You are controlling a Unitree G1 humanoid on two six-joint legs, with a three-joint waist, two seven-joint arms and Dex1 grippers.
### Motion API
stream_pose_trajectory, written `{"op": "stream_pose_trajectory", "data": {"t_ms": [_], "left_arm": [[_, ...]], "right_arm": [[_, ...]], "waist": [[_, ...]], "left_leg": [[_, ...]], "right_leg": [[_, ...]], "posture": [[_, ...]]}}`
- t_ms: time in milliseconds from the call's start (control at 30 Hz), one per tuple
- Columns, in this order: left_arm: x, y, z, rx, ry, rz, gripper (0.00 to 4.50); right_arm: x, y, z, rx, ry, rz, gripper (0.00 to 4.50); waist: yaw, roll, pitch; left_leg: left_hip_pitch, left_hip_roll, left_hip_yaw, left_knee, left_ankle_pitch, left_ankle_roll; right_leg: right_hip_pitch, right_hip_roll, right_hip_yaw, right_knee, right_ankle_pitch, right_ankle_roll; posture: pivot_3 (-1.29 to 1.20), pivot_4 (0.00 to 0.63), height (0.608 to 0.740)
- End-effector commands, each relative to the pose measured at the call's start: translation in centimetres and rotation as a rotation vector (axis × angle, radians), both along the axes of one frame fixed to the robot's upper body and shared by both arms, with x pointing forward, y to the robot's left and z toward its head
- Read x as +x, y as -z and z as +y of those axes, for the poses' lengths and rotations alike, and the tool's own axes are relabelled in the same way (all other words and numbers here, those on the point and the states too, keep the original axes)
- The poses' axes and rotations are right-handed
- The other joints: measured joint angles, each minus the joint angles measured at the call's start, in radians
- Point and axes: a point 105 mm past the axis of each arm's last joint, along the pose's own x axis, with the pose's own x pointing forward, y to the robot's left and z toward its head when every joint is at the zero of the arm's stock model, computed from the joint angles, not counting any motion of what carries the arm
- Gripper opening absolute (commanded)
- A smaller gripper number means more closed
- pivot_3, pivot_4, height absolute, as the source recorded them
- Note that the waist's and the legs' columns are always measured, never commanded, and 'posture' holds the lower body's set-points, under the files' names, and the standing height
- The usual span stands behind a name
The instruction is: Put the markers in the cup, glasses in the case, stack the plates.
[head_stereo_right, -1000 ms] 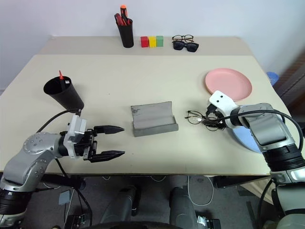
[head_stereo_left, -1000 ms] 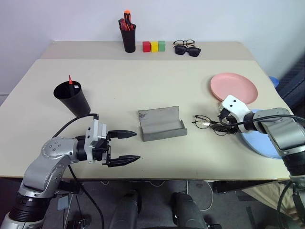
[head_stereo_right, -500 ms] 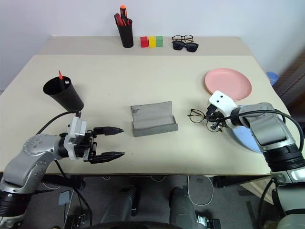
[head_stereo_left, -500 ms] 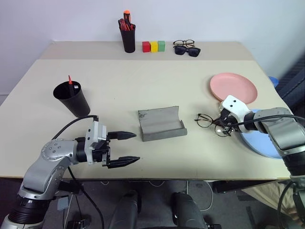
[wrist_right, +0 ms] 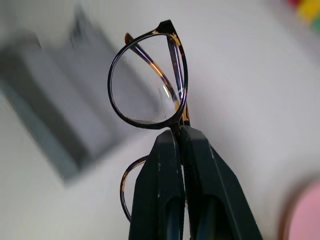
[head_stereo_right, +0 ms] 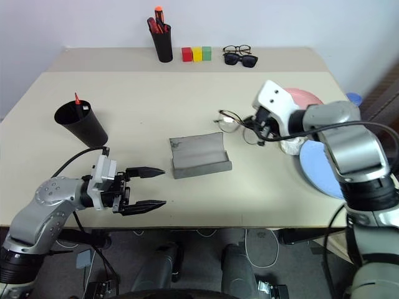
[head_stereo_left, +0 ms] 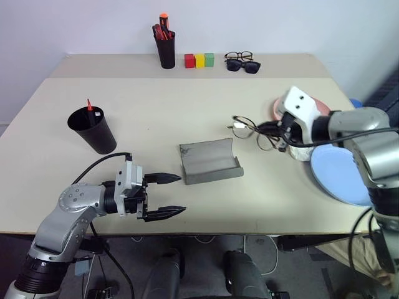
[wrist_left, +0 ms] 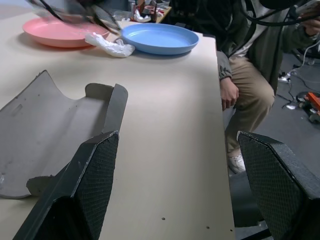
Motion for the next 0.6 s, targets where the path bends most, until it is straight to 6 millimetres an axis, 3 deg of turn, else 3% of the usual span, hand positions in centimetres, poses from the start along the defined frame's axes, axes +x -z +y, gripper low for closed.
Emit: {"op": "stream_pose_trajectory", "data": {"t_ms": [33,267,600], "left_arm": [[-0.2,-0.2,0.3,0.004,-0.017,-0.027,3.91],[-0.6,0.1,1.2,0.015,-0.069,-0.019,3.91],[-0.9,0.0,2.0,0.023,-0.129,-0.041,3.91]], "right_arm": [[-0.4,-0.7,3.3,0.036,-0.11,-0.046,0.06],[0.0,2.1,6.3,0.102,-0.137,-0.006,0.06],[0.1,4.6,6.8,0.117,-0.135,0.038,0.06]], "waist": [[0.001,0.0,0.0],[0.002,0.0,0.0],[0.001,0.0,0.0]], "left_leg": [[0.0,0.0,0.0,-0.001,0.0,0.0],[0.0,0.0,0.0,-0.003,0.0,0.0],[0.0,0.0,0.0,-0.003,0.0,0.0]], "right_leg": [[0.0,0.0,0.0,0.0,0.0,0.0],[-0.001,0.0,0.0,-0.001,0.0,0.0],[-0.002,0.0,0.0,0.0,0.0,-0.001]], "posture": [[0.0,0.15,0.739],[0.0,0.15,0.739],[0.0,0.15,0.739]]}}
